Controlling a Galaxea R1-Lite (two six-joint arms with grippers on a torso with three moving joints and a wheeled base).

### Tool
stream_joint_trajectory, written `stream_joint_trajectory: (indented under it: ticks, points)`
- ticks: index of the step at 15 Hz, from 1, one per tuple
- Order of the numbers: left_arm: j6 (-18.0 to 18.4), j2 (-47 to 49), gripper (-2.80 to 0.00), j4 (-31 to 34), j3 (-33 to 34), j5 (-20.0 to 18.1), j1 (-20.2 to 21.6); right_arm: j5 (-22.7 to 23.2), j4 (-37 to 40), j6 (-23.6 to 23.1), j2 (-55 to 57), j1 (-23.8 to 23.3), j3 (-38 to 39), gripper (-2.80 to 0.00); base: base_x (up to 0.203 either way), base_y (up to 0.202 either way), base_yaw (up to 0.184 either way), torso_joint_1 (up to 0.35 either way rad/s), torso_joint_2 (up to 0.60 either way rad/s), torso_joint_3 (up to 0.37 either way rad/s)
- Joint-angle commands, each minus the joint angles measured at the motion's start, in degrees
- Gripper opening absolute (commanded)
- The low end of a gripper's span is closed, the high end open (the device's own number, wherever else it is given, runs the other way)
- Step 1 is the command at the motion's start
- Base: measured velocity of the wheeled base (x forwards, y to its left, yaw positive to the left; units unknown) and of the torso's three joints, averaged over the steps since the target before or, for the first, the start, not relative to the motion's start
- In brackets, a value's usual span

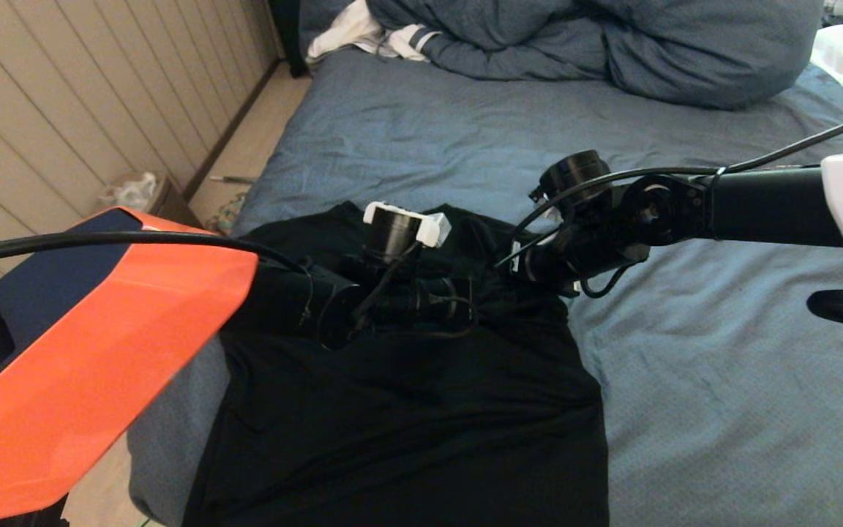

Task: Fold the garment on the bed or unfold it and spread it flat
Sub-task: Fold the black T-shirt

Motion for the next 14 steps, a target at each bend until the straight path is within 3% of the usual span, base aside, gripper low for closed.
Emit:
stream_joint_trajectory:
  ticks: [1,11,14]
  points:
    - [-0.13,0.5,-2.8,-0.07,0.03,-0.21,0.06,0.07,0.35,0.09,-2.03,-0.41,3.78,-2.8,0.0,0.0,0.0,0.0,0.0,0.0]
    - [-0.04,1.03,-2.8,-0.42,-0.12,-0.21,1.11,0.9,-4.48,-0.64,-15.82,-4.22,23.06,-2.8,0.0,0.0,0.0,0.0,0.0,0.0]
    - [-0.12,0.77,-2.8,-0.4,-0.92,-0.3,1.91,3.51,-8.36,-0.71,-17.37,-6.2,29.82,-2.8,0.0,0.0,0.0,0.0,0.0,0.0]
